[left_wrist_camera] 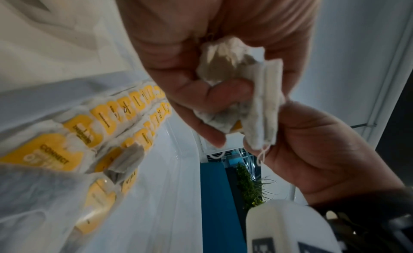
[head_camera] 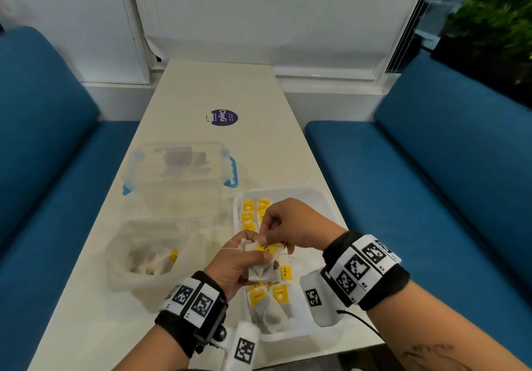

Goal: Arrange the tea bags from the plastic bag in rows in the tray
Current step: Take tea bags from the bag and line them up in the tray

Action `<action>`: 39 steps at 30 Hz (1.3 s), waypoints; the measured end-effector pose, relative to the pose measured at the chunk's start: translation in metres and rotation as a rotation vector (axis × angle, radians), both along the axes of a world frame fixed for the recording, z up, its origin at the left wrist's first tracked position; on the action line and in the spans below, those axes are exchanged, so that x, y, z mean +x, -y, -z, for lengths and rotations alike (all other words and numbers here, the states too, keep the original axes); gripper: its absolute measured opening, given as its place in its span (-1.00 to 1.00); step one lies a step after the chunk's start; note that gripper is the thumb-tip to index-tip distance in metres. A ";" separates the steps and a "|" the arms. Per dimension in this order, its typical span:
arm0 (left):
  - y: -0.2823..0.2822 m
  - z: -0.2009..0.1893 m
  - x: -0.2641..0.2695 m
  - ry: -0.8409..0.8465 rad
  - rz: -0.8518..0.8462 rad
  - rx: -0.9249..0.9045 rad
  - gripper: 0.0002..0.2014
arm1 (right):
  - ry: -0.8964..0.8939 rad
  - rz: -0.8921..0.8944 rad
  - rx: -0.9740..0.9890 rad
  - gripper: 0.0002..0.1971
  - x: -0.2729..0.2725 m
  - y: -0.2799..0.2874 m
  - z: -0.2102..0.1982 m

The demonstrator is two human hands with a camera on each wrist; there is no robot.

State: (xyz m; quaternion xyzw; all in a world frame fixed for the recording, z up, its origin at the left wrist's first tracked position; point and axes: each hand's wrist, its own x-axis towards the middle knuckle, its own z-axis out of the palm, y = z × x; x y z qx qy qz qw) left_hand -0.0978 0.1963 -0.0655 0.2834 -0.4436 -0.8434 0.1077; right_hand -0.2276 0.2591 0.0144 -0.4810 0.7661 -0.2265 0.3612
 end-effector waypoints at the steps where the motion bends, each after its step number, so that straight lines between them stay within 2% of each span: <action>1: 0.000 0.000 0.000 0.019 -0.014 -0.015 -0.66 | 0.013 0.030 -0.017 -0.88 -0.001 0.000 0.002; 5: 0.004 0.000 0.003 0.030 -0.046 -0.026 -0.63 | -0.007 0.245 -0.115 -0.86 -0.012 0.001 0.007; 8: 0.009 -0.002 0.010 0.012 -0.083 -0.030 -0.70 | -0.094 0.329 -0.142 -0.92 -0.029 0.001 0.012; 11: 0.014 -0.003 0.015 0.009 -0.135 -0.040 -0.74 | -0.272 0.206 0.065 -0.90 -0.039 0.001 0.025; 14: 0.015 -0.004 0.016 0.023 -0.139 -0.054 -0.74 | -0.456 -0.090 0.417 -0.60 -0.036 -0.001 0.054; 16: 0.015 -0.003 0.017 0.026 -0.132 -0.058 -0.75 | -0.560 -0.225 0.569 -0.51 -0.033 -0.002 0.073; 20: 0.015 0.000 0.020 0.031 -0.132 -0.051 -0.76 | -0.596 -0.217 0.614 -0.63 -0.035 -0.002 0.086; 24: 0.016 0.004 0.022 0.061 -0.156 -0.067 -0.75 | -0.521 -0.224 0.739 -0.84 -0.038 0.004 0.067; 26: 0.017 0.007 0.021 0.083 -0.179 -0.068 -0.75 | -0.368 -0.117 0.641 -0.84 -0.045 0.004 0.047; 28: 0.016 0.008 0.018 0.094 -0.187 -0.064 -0.75 | -0.165 -0.014 0.437 -0.93 -0.047 0.002 0.024; 31: 0.012 0.007 0.013 0.087 -0.174 -0.074 -0.74 | 0.082 0.017 0.206 -0.92 -0.033 0.003 0.002; 34: 0.008 0.004 0.008 0.054 -0.122 -0.102 -0.61 | 0.126 0.013 0.137 -0.87 -0.016 0.007 -0.001; 39: 0.003 0.001 0.004 0.000 -0.131 -0.109 -0.59 | 0.029 0.088 0.071 -0.80 -0.005 0.005 0.005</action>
